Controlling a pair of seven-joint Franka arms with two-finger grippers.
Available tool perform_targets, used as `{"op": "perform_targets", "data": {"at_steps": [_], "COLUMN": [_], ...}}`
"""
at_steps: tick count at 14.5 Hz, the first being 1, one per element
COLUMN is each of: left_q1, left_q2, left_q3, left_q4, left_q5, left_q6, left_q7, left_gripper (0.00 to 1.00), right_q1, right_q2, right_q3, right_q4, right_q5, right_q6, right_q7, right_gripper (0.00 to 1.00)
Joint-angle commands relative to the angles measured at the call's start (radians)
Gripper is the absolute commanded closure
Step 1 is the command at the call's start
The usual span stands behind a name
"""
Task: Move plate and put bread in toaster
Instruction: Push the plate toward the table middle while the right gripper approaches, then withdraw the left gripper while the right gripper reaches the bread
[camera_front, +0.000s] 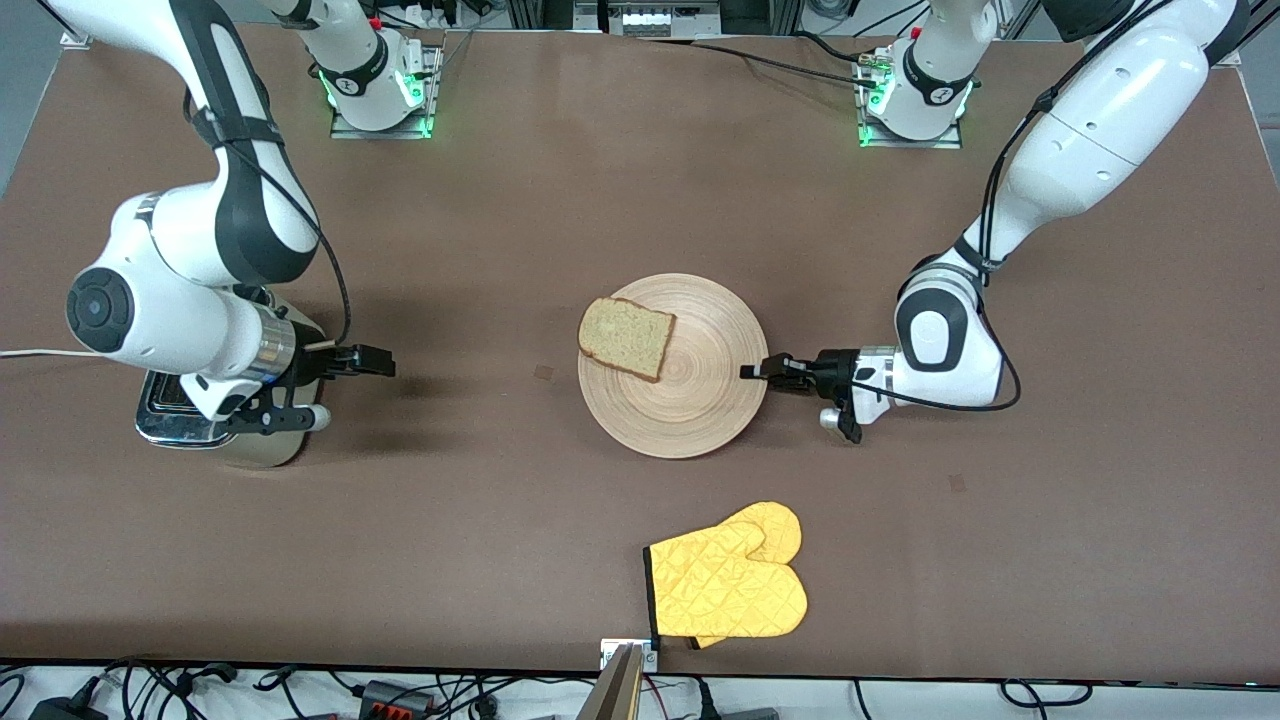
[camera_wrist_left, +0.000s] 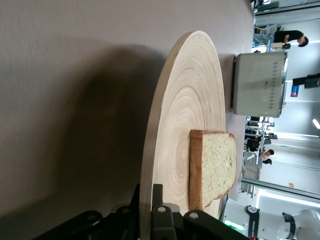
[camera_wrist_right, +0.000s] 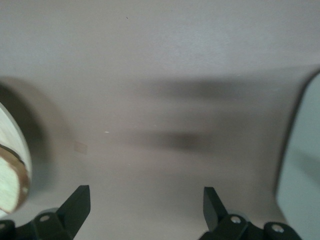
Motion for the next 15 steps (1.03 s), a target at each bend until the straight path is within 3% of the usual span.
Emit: {"op": "perform_targets", "data": {"at_steps": [1, 6, 7, 8, 9, 10, 12, 15], "left_q1": [0.015, 0.025, 0.023, 0.025, 0.028, 0.034, 0.06, 0.115], "left_q2": [-0.029, -0.028, -0.026, -0.026, -0.025, -0.028, -0.038, -0.106], "left_q3": [-0.057, -0.108, -0.115, -0.117, -0.118, -0.119, -0.119, -0.109], "left_q4": [-0.064, -0.106, -0.112, -0.121, -0.121, -0.121, -0.115, -0.106], "left_q5": [-0.041, -0.042, -0.042, -0.042, -0.044, -0.044, -0.041, -0.023], "left_q6": [0.1, 0.172, 0.175, 0.175, 0.174, 0.165, 0.148, 0.03], "left_q7": [0.025, 0.026, 0.026, 0.025, 0.025, 0.026, 0.028, 0.049], "left_gripper": [0.99, 0.99, 0.95, 0.85, 0.31, 0.0, 0.0, 0.0], "right_q1": [0.003, 0.015, 0.023, 0.034, 0.037, 0.038, 0.057, 0.075], "right_q2": [0.045, 0.081, 0.089, 0.099, 0.115, 0.125, 0.15, 0.147], "right_q3": [-0.001, -0.003, -0.001, -0.001, -0.001, -0.003, -0.001, -0.001], "right_q4": [0.013, 0.011, 0.011, 0.011, 0.011, 0.008, -0.007, -0.044], "right_q5": [0.051, 0.151, 0.175, 0.213, 0.267, 0.327, 0.405, 0.428], "right_q6": [0.036, 0.079, 0.079, 0.079, 0.077, 0.076, 0.065, 0.021], "right_q7": [0.005, 0.007, 0.007, 0.007, 0.007, 0.008, 0.008, 0.031], "right_gripper": [0.0, 0.0, 0.0, 0.0, 0.0, 0.0, 0.0, 0.0]}}
